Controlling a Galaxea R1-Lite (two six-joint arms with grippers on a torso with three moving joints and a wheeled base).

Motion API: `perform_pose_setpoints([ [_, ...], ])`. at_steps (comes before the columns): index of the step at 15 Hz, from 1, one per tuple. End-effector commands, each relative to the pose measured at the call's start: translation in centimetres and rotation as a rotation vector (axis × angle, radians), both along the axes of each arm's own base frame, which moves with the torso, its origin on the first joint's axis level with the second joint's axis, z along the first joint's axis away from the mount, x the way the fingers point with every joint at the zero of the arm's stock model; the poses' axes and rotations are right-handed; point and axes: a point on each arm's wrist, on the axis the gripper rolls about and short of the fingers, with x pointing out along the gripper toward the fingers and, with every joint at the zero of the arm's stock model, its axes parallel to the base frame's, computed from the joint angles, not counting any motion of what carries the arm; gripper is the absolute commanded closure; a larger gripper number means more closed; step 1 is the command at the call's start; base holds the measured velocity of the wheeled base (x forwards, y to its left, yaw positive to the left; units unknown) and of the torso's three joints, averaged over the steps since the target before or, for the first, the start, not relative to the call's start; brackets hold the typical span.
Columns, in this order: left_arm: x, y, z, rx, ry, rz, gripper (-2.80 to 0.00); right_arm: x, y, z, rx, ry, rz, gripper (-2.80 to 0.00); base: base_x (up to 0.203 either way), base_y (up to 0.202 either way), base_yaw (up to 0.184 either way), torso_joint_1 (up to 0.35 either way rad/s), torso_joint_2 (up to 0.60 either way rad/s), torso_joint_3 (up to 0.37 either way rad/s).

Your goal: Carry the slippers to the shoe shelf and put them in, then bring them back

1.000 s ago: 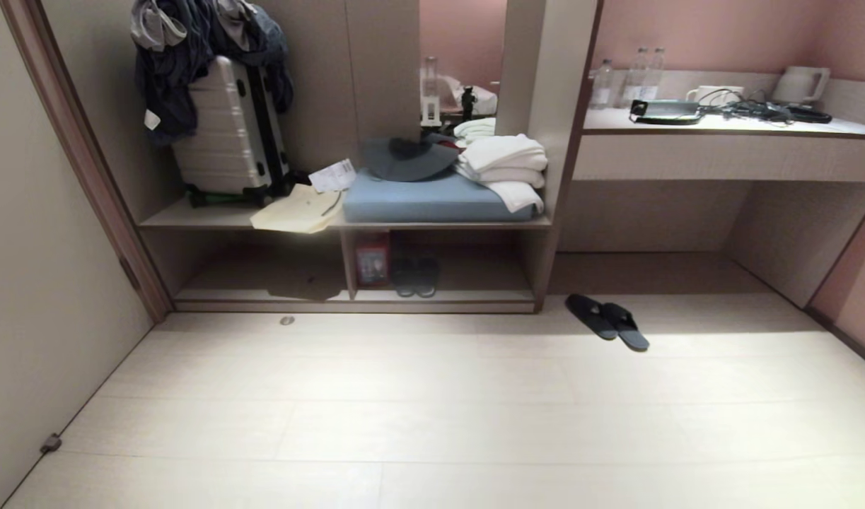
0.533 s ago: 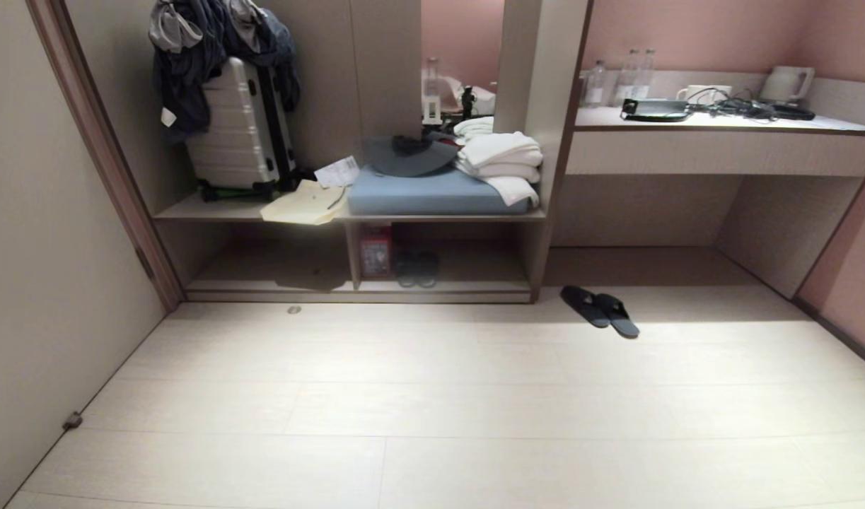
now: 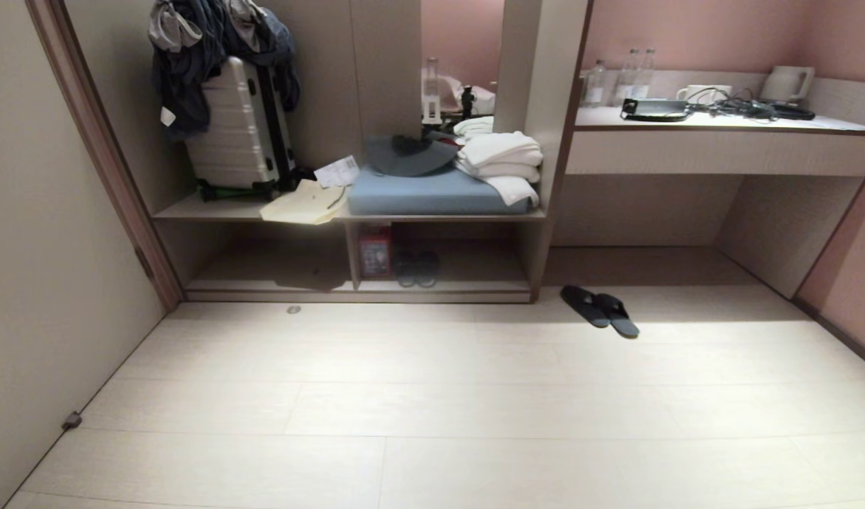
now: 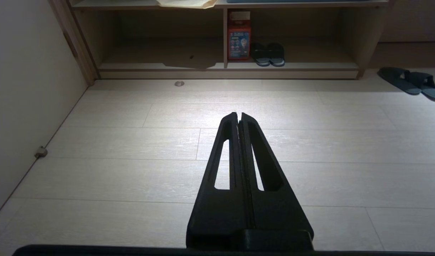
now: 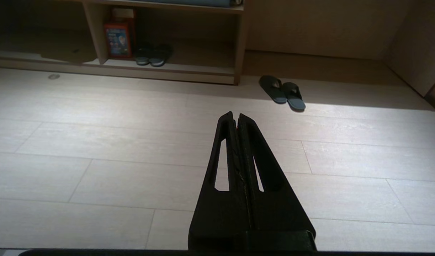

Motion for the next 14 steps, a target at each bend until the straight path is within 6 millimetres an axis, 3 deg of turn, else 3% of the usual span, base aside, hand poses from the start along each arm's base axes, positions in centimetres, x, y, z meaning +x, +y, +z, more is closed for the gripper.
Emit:
perform_pose_setpoints([
  [1, 0.0, 0.0, 0.0, 0.0, -0.001, 0.001, 0.0, 0.01, 0.0, -0.04, -0.001, 0.002, 0.0, 0.0, 0.0, 0.0, 0.0, 0.0, 0.0, 0.0],
  [14, 0.0, 0.0, 0.0, 0.0, 0.0, 0.001, 0.0, 0.01, 0.0, -0.04, -0.001, 0.002, 0.0, 0.0, 0.0, 0.0, 0.0, 0.0, 0.0, 0.0],
])
